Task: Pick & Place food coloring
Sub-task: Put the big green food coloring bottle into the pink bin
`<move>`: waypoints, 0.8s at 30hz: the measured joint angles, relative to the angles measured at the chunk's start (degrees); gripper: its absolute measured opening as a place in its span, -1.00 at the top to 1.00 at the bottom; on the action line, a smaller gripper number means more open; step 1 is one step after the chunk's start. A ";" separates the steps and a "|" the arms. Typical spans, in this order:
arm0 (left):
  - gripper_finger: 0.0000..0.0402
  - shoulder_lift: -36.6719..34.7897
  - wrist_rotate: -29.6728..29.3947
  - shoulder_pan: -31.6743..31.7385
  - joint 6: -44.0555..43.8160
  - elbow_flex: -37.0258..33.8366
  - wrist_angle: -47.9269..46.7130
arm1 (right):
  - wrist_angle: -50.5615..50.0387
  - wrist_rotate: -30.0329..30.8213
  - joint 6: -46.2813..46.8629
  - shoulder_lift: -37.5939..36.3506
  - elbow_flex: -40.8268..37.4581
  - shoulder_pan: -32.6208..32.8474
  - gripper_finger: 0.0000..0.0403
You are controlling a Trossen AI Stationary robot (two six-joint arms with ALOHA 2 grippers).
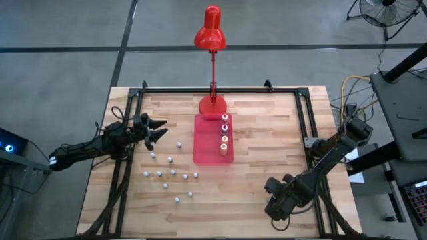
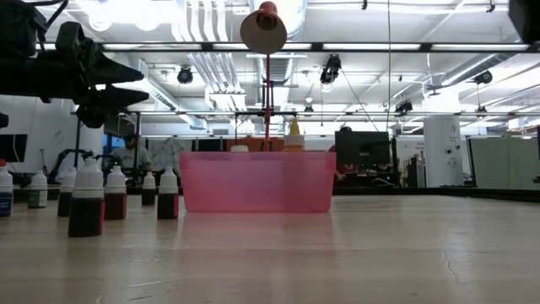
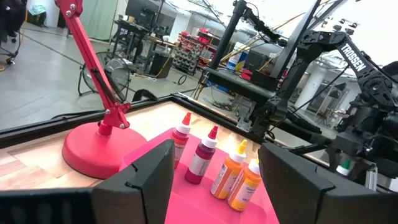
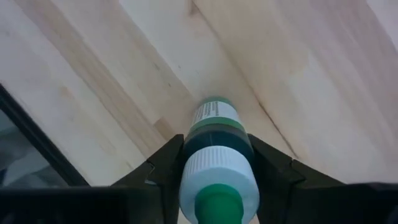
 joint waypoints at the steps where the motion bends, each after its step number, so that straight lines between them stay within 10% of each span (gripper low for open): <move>1: -0.02 0.00 0.02 0.02 -0.02 0.01 0.00 | -0.92 -0.17 -1.37 0.00 0.54 -0.54 0.35; 24: -0.02 0.00 0.00 0.01 -0.02 0.01 0.00 | -24.45 0.53 -60.60 0.00 25.62 -25.86 0.33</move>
